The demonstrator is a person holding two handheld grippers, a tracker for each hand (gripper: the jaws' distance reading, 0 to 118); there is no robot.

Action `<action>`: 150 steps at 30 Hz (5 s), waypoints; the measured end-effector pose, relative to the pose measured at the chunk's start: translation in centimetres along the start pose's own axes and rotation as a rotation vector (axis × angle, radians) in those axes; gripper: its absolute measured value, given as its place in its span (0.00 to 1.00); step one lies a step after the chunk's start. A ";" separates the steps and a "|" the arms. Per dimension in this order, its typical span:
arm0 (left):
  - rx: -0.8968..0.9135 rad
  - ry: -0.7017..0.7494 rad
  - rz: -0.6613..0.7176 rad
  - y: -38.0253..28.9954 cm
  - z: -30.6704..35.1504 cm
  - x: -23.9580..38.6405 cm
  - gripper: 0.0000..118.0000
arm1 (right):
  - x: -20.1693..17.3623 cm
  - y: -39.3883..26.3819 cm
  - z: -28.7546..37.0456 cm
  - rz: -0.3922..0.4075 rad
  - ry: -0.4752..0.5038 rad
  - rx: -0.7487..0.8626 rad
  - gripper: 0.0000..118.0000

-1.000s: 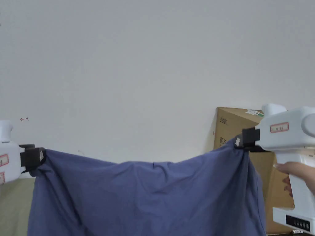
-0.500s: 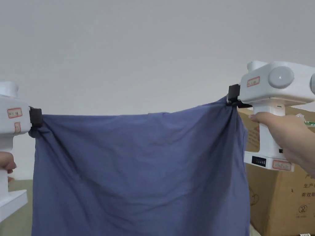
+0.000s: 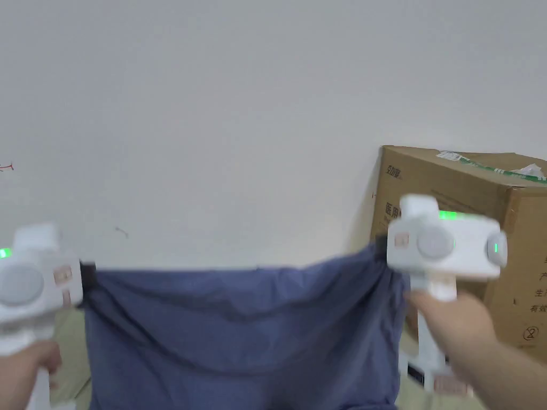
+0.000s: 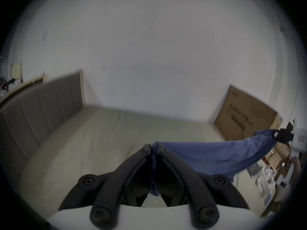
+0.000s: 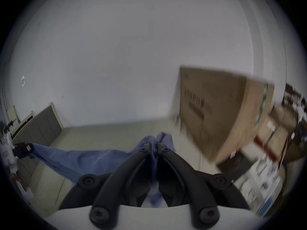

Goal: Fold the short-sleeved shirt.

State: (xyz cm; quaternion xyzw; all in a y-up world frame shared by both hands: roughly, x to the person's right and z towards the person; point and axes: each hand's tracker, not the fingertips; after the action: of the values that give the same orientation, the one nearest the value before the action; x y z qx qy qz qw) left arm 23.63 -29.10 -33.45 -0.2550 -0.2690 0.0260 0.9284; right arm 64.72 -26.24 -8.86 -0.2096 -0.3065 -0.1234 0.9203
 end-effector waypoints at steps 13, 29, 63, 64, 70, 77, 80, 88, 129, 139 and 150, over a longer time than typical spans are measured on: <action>-0.238 -0.079 0.116 -23.8 15.1 -6.3 0.04 | 7.3 -29.1 18.7 -0.030 0.100 -0.257 0.05; -0.419 -0.058 0.172 -24.8 18.1 -8.3 0.10 | 7.6 -30.7 19.8 -0.148 0.069 -0.506 0.06; 0.180 -0.108 -0.033 -9.6 19.1 -1.0 0.00 | -2.3 -20.8 25.5 -0.007 0.165 0.464 0.02; 0.041 -0.133 -0.009 -8.0 16.0 -1.9 0.00 | -2.3 -20.7 24.7 -0.011 0.189 0.436 0.02; -0.544 -0.145 0.004 -6.7 -3.5 -6.7 0.00 | -2.7 -21.2 19.8 -0.007 0.225 0.299 0.02; -0.669 -0.050 -0.073 -11.6 -15.5 -8.6 0.95 | -2.6 -22.6 15.4 -0.011 0.255 0.168 0.02; -0.679 -0.015 -0.061 -13.9 -18.9 -10.1 0.95 | -2.3 -22.9 14.3 -0.013 0.247 0.125 0.02; -0.635 0.075 -0.188 -18.3 -19.8 -9.5 0.86 | 0.5 -23.7 12.2 -0.051 0.221 0.045 0.02; -0.222 -0.096 -0.085 -5.3 4.3 -7.4 0.00 | 7.4 -5.1 1.7 -0.050 0.122 -0.274 0.00; -0.025 -0.078 -0.116 7.1 6.2 -4.4 0.00 | 4.3 8.2 5.4 -0.031 0.091 -0.034 0.00; 0.105 -0.011 -0.123 17.4 0.0 -3.0 0.00 | -1.4 20.1 1.5 0.102 0.003 0.143 0.00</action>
State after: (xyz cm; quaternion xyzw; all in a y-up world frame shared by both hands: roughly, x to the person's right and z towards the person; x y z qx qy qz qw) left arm 22.63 -14.57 -43.35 -0.1891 -0.2874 -0.0155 0.9389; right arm 69.99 -7.71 -14.91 -0.1587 -0.3022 -0.0547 0.9383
